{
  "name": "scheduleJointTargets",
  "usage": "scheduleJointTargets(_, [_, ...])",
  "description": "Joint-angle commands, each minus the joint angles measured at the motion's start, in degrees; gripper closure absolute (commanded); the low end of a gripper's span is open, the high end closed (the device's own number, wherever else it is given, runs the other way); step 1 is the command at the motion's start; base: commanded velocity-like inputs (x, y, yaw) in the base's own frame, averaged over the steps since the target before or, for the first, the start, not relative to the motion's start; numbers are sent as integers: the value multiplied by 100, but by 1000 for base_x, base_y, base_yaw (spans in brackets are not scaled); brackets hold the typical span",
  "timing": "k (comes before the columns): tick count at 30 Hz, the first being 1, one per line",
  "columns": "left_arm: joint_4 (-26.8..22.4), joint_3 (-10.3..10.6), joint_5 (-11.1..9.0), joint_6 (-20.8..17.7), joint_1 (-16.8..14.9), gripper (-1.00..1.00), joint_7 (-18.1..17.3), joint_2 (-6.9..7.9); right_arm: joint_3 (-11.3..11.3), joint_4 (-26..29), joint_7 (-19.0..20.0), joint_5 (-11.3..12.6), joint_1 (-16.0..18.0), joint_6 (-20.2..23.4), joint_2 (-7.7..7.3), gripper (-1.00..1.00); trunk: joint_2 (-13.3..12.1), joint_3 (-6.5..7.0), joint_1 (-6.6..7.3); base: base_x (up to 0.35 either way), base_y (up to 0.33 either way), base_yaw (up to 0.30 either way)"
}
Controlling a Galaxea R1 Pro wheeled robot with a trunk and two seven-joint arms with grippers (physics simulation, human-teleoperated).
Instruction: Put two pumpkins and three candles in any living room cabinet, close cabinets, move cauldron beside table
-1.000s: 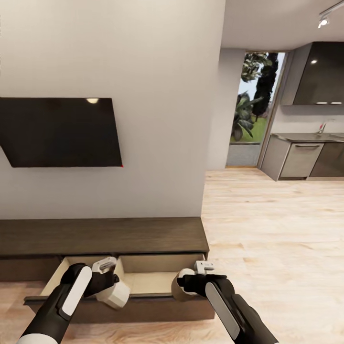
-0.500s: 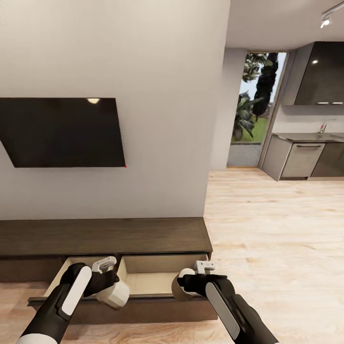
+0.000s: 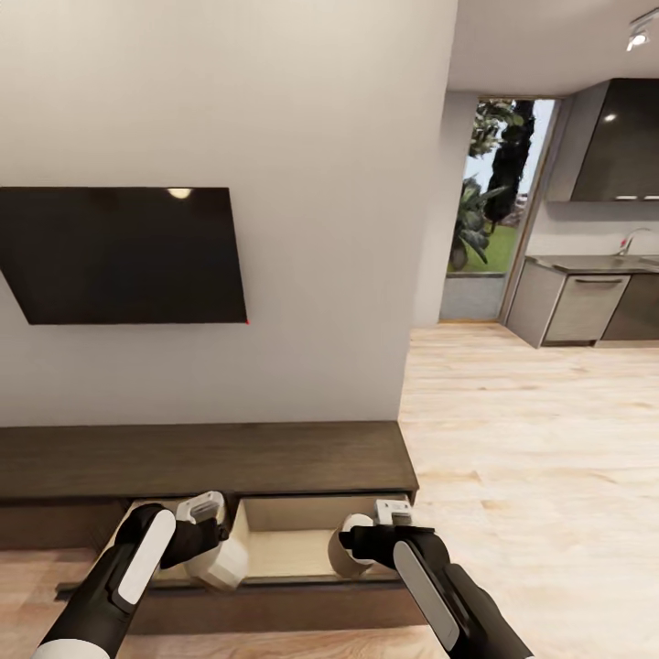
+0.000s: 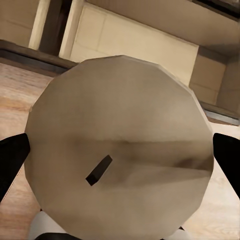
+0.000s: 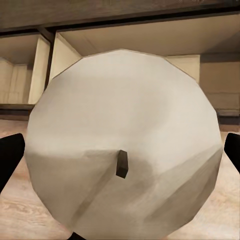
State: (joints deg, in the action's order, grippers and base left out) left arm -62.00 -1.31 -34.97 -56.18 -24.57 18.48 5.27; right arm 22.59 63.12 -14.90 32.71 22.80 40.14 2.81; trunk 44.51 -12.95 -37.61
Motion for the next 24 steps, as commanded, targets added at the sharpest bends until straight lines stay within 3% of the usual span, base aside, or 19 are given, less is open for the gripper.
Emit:
scheduleJointTargets(1, [-5, -1, -64, -16, -4, 100, 50, 1, 10, 7, -57, 60, 5, 11, -1, 100, 7, -9, -3, 148, 30, 0])
scheduleJointTargets(24, [22, 53, -22, -16, -4, 100, 57, 1, 9, 7, -49, 60, 5, 9, 0, 100, 7, -9, -3, 135, 13, 0])
